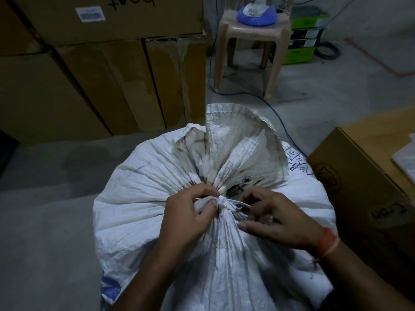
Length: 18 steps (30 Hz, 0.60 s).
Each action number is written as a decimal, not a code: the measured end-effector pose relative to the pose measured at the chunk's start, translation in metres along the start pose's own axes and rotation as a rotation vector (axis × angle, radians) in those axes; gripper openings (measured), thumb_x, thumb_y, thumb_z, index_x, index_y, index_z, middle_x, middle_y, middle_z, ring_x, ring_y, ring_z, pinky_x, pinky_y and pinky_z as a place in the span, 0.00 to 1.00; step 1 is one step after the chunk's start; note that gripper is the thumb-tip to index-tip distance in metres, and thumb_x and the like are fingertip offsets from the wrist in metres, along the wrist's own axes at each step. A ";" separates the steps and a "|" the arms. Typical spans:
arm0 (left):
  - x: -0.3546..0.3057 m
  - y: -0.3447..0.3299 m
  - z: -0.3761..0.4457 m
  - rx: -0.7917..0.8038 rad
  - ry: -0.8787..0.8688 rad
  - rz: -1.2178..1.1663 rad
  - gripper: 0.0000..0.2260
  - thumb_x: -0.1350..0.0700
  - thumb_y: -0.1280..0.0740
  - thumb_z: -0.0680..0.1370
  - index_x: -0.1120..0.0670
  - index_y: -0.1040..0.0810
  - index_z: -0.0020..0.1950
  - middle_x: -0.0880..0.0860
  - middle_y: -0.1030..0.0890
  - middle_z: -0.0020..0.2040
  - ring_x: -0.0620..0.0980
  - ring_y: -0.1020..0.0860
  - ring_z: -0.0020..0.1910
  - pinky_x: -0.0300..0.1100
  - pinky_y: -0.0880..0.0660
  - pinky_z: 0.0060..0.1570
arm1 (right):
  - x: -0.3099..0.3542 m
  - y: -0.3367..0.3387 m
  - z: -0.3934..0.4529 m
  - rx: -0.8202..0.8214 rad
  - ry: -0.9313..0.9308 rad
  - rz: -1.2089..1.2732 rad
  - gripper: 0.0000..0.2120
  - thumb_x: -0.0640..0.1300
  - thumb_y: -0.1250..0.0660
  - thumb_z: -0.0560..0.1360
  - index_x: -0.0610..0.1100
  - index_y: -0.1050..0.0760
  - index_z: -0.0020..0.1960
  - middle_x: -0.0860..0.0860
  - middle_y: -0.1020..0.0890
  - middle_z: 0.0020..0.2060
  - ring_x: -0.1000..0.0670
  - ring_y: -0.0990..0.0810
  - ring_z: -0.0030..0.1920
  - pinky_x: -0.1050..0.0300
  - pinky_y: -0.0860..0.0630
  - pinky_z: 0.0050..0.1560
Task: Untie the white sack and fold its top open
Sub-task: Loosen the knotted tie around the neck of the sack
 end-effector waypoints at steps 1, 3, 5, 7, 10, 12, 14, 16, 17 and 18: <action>0.000 0.000 0.000 0.001 0.014 -0.007 0.08 0.59 0.23 0.76 0.45 0.12 0.47 0.39 0.11 0.47 0.35 0.15 0.52 0.34 0.20 0.55 | 0.003 -0.004 0.006 -0.090 -0.010 -0.027 0.12 0.53 0.25 0.74 0.47 0.19 0.38 0.52 0.18 0.45 0.54 0.18 0.45 0.54 0.23 0.45; 0.003 0.001 0.000 -0.010 0.041 -0.007 0.07 0.59 0.23 0.76 0.46 0.12 0.46 0.39 0.11 0.47 0.34 0.14 0.52 0.36 0.19 0.58 | 0.006 -0.013 0.014 -0.191 -0.055 -0.050 0.07 0.50 0.25 0.72 0.48 0.19 0.46 0.54 0.16 0.41 0.57 0.18 0.41 0.58 0.22 0.43; 0.006 0.002 -0.001 -0.015 0.046 0.048 0.08 0.60 0.23 0.75 0.46 0.12 0.46 0.39 0.11 0.47 0.33 0.15 0.51 0.40 0.19 0.59 | 0.005 -0.024 0.016 -0.192 -0.109 -0.084 0.10 0.48 0.26 0.70 0.49 0.18 0.51 0.55 0.14 0.42 0.58 0.16 0.42 0.60 0.23 0.43; 0.008 0.005 -0.002 -0.003 0.027 0.101 0.09 0.61 0.23 0.75 0.46 0.12 0.47 0.38 0.11 0.46 0.33 0.14 0.50 0.43 0.18 0.57 | 0.004 -0.032 0.015 -0.220 -0.113 -0.119 0.07 0.49 0.27 0.71 0.49 0.17 0.47 0.54 0.14 0.40 0.56 0.17 0.41 0.59 0.25 0.41; 0.011 0.009 -0.004 0.009 0.003 0.111 0.10 0.62 0.24 0.75 0.46 0.13 0.48 0.38 0.11 0.46 0.36 0.14 0.50 0.45 0.17 0.55 | 0.010 -0.038 0.015 -0.311 -0.013 -0.211 0.05 0.48 0.31 0.71 0.48 0.18 0.42 0.52 0.18 0.37 0.53 0.20 0.40 0.61 0.29 0.40; 0.014 0.009 -0.005 0.008 0.009 0.081 0.11 0.63 0.24 0.76 0.46 0.13 0.48 0.39 0.11 0.47 0.38 0.14 0.50 0.45 0.17 0.55 | 0.013 -0.040 0.014 -0.331 0.050 -0.205 0.03 0.45 0.31 0.71 0.48 0.18 0.42 0.51 0.21 0.37 0.52 0.22 0.41 0.63 0.34 0.39; 0.017 0.008 -0.006 0.013 0.034 0.033 0.11 0.65 0.23 0.76 0.47 0.12 0.47 0.41 0.11 0.47 0.39 0.13 0.50 0.45 0.17 0.55 | 0.015 -0.042 0.013 -0.332 0.103 -0.216 0.02 0.43 0.30 0.71 0.47 0.18 0.42 0.51 0.22 0.38 0.51 0.22 0.40 0.62 0.34 0.39; 0.019 0.007 -0.007 0.017 0.046 -0.009 0.11 0.66 0.23 0.76 0.48 0.12 0.47 0.43 0.11 0.46 0.40 0.13 0.50 0.43 0.16 0.54 | 0.015 -0.043 0.012 -0.329 0.113 -0.244 0.02 0.44 0.29 0.71 0.48 0.18 0.42 0.51 0.21 0.38 0.50 0.21 0.40 0.59 0.32 0.38; 0.020 0.006 -0.008 0.014 0.049 -0.029 0.11 0.66 0.23 0.76 0.49 0.12 0.47 0.42 0.10 0.46 0.40 0.13 0.50 0.41 0.17 0.54 | 0.015 -0.044 0.012 -0.331 0.110 -0.255 0.02 0.45 0.29 0.71 0.48 0.18 0.42 0.51 0.21 0.38 0.50 0.21 0.39 0.58 0.30 0.38; 0.020 0.006 -0.008 0.008 0.052 -0.047 0.11 0.66 0.23 0.76 0.49 0.11 0.47 0.42 0.10 0.46 0.39 0.13 0.50 0.38 0.17 0.54 | 0.014 -0.045 0.011 -0.332 0.098 -0.257 0.02 0.46 0.30 0.71 0.48 0.18 0.42 0.52 0.21 0.38 0.50 0.21 0.39 0.57 0.29 0.37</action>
Point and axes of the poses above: each hand's wrist, its own z-axis towards the middle knuckle, its own y-axis out of the back of the hand, x = y × z, the point moved 3 cm from there along z, towards the middle knuckle
